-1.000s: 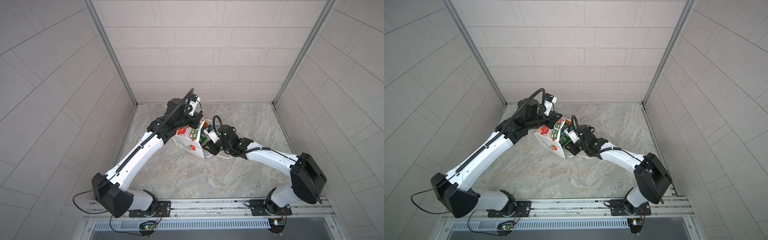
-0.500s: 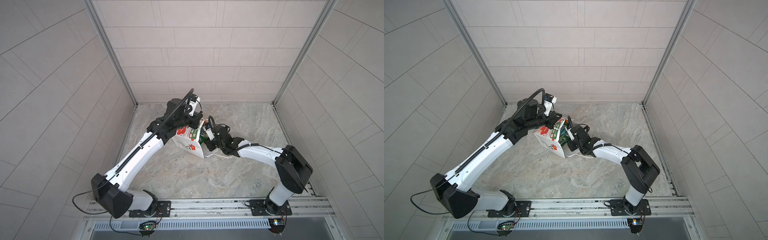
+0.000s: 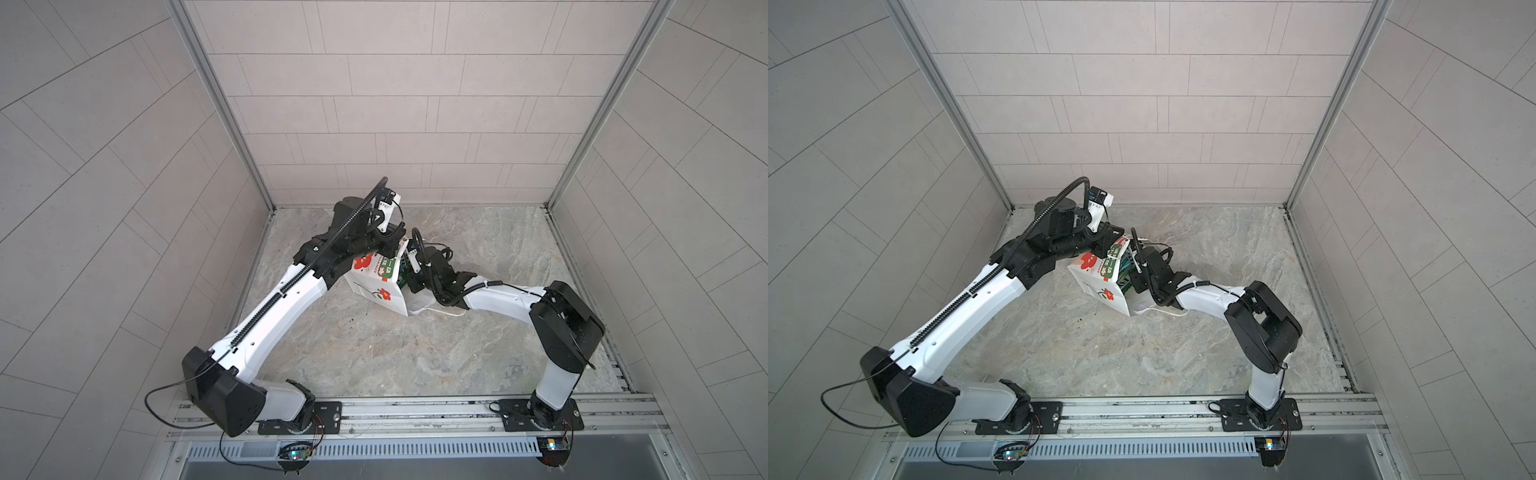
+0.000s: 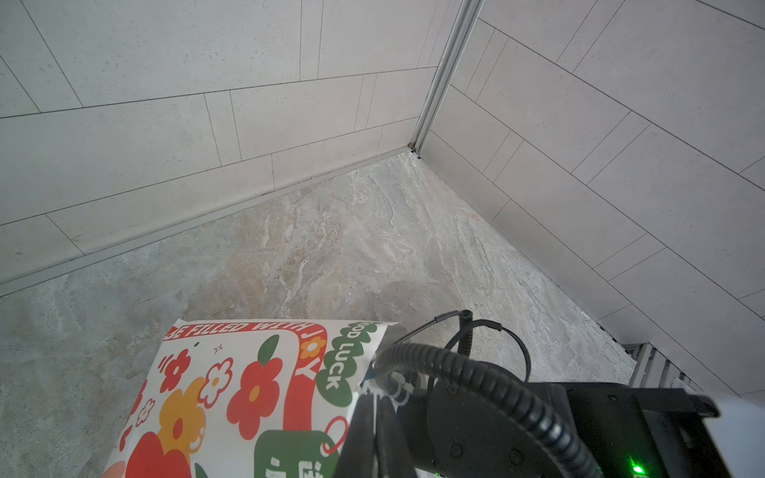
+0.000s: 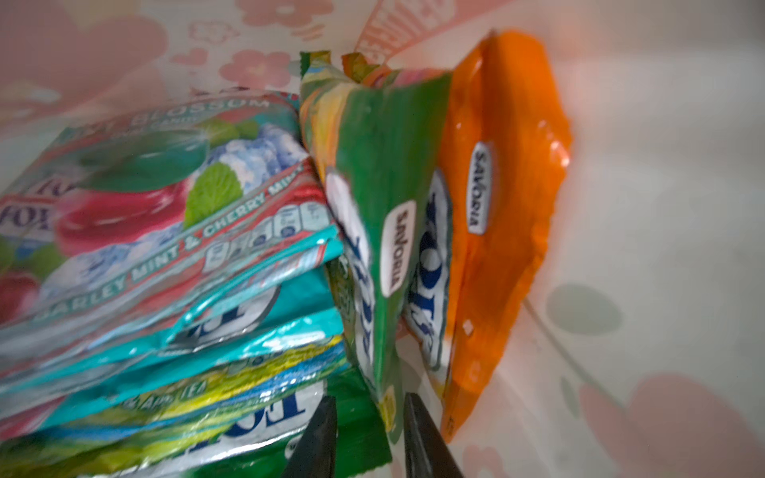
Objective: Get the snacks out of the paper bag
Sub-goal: 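Grasp the green Fox's Spring Tea packet inside the bag with the right gripper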
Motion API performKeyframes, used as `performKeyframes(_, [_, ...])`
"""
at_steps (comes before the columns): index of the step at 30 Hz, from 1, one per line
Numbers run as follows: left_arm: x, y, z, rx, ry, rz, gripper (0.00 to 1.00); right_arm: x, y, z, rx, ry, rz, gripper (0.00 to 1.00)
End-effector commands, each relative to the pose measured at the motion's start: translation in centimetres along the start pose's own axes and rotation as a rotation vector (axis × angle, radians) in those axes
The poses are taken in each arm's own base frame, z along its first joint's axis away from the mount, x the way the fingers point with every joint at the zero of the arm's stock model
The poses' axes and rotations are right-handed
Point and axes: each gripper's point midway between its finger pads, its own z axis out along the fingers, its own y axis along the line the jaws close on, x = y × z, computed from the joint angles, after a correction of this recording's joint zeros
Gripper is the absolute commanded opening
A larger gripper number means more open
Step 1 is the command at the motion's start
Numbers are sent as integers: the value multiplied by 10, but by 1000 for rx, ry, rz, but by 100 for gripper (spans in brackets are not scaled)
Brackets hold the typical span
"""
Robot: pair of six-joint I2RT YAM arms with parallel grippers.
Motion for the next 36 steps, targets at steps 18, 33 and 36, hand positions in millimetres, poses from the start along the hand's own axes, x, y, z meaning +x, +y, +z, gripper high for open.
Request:
performKeyframes(18, [-15,-4,-14,-2,-67,29,0,-2,4,32,21,40,-35,13])
performKeyframes(33, [-8,17,-7,-106,-63,32,0,-24,12,-16,-63,-25,-24,0])
performKeyframes(36, [-8,19,-8,-116,-71,33,0,-28,12,-27,-74,-41,-18,0])
